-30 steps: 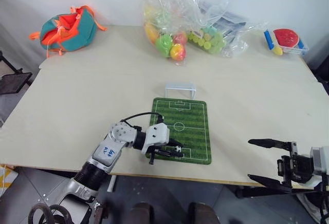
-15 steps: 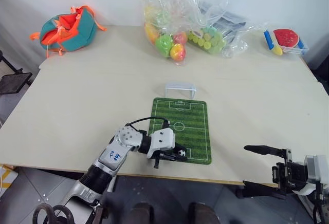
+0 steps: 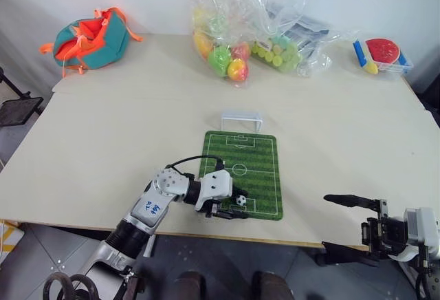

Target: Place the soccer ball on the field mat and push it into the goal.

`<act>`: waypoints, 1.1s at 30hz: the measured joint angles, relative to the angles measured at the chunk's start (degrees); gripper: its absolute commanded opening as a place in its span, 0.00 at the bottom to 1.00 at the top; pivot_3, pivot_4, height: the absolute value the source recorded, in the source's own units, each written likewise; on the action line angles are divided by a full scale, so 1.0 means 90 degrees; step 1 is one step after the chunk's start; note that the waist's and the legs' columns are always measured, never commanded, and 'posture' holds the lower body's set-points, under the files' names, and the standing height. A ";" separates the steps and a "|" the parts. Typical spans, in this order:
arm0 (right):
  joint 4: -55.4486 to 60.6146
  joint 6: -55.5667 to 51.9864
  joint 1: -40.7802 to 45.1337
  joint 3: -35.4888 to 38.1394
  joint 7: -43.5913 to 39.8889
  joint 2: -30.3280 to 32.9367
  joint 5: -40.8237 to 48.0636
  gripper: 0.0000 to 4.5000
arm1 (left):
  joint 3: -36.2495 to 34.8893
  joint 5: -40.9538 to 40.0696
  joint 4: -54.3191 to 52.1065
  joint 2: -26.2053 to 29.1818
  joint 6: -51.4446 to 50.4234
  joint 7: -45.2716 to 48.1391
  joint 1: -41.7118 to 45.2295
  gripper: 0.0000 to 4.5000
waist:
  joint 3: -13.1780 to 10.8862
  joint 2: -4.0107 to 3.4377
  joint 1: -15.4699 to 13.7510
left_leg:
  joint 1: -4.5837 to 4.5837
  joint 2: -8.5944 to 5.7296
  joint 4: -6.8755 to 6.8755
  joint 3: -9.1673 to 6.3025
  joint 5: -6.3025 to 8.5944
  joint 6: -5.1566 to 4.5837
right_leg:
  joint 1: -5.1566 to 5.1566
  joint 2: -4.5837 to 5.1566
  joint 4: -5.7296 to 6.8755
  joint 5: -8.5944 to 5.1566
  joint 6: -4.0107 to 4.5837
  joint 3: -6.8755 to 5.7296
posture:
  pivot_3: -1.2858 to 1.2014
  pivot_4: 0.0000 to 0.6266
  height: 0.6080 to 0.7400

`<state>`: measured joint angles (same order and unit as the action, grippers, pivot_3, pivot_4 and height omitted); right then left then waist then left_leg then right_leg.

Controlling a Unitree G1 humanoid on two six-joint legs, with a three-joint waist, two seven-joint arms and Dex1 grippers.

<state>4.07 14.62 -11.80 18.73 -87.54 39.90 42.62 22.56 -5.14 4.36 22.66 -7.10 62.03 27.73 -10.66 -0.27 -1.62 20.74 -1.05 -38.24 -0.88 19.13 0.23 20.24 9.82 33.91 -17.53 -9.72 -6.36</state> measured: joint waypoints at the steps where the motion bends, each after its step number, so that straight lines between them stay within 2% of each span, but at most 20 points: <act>1: 0.0001 -0.0003 -0.0001 0.0000 0.0002 0.0000 0.0000 1.00 | 0.0000 -0.0001 0.0000 0.0001 0.0010 0.0017 0.0000 0.74 | 0.0000 0.0000 0.0000 | 0.0000 0.0000 0.0000 0.0000 0.0000 0.0000 | 0.0000 0.0000 0.0000 0.0000 0.0000 0.0000 | 0.52 0.24 1.00; 11: 0.0370 -0.0266 -0.0023 -0.0055 0.0242 -0.0013 -0.0002 1.00 | -0.0103 -0.0060 -0.0001 -0.0043 0.0102 0.0008 -0.0002 0.74 | 0.0000 0.0000 0.0001 | 0.0000 0.0000 -0.0001 -0.0001 0.0000 0.0000 | 0.0000 0.0000 0.0001 0.0000 0.0000 0.0000 | 0.52 0.24 1.00; 15: 0.0633 -0.0461 0.0003 -0.0116 0.0419 -0.0013 -0.0003 1.00 | -0.0364 -0.0337 -0.0004 -0.0143 0.0093 0.0016 0.0000 0.74 | 0.0000 0.0000 -0.0002 | 0.0000 0.0000 -0.0001 -0.0001 0.0000 0.0000 | 0.0000 0.0000 0.0001 0.0000 0.0000 0.0000 | 0.52 0.24 1.00; 19: 0.0672 -0.0571 -0.0013 -0.0117 0.0449 -0.0014 -0.0003 1.00 | -0.0777 -0.0975 -0.0180 -0.0081 0.0067 0.0330 -0.0002 0.74 | 0.0000 0.0000 0.0006 | 0.0000 0.0001 -0.0002 -0.0002 0.0000 0.0000 | 0.0000 0.0000 0.0002 0.0000 0.0000 0.0000 | 0.52 0.24 1.00; 21: 0.0681 -0.0595 0.0006 -0.0124 0.0449 -0.0017 -0.0004 1.00 | -0.1083 -0.1387 -0.0328 0.0191 -0.0039 0.0600 -0.0045 0.74 | 0.0000 0.0000 0.0019 | 0.0000 0.0002 -0.0001 -0.0003 0.0000 0.0000 | 0.0000 -0.0001 0.0003 0.0000 0.0001 0.0000 | 0.52 0.24 1.00; 24: 0.0681 -0.0651 -0.0006 -0.0087 0.0449 -0.0020 0.0001 1.00 | -0.1880 -0.2074 -0.0439 0.0987 -0.0242 0.1106 -0.0178 0.74 | 0.0000 -0.0002 0.0072 | -0.0003 0.0020 0.0002 0.0003 -0.0001 0.0005 | 0.0006 -0.0017 0.0004 0.0003 0.0008 0.0004 | 0.52 0.24 1.00; 27: 0.0616 -0.0656 0.0082 0.0004 0.0448 -0.0019 0.0006 1.00 | -0.2499 -0.2289 -0.0432 0.1686 -0.0175 0.1483 -0.0385 0.61 | 0.0000 -0.0003 0.0044 | -0.0004 0.0018 0.0001 0.0005 0.0000 0.0004 | 0.0005 -0.0017 0.0001 0.0004 0.0009 0.0009 | 0.52 0.24 1.00; 30: 0.0367 -0.0568 0.0308 0.0089 0.0354 -0.0008 0.0002 1.00 | -0.2806 -0.2354 -0.0353 0.2241 0.0013 0.1866 -0.1133 0.41 | 0.0000 -0.0003 0.0038 | -0.0005 0.0019 0.0008 0.0006 0.0002 0.0004 | 0.0005 -0.0017 -0.0003 0.0005 0.0010 0.0011 | 0.52 0.24 1.00; 33: -0.0487 -0.0242 0.0656 0.0270 0.0060 0.0005 -0.0088 1.00 | -0.3061 -0.2339 -0.0116 0.2386 0.0245 0.1962 -0.1943 0.18 | -0.0002 -0.0004 0.0025 | -0.0003 0.0019 0.0004 0.0007 0.0002 0.0003 | 0.0006 -0.0017 -0.0004 0.0006 0.0012 0.0010 | 0.52 0.24 1.00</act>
<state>-0.31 12.45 -5.90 21.17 -87.00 39.94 41.83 -4.99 -26.19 3.31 44.14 -4.89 79.69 10.25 -10.67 -0.31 -1.40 20.72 -0.88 -38.20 -0.82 19.16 0.27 20.30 9.66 33.87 -17.47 -9.61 -6.26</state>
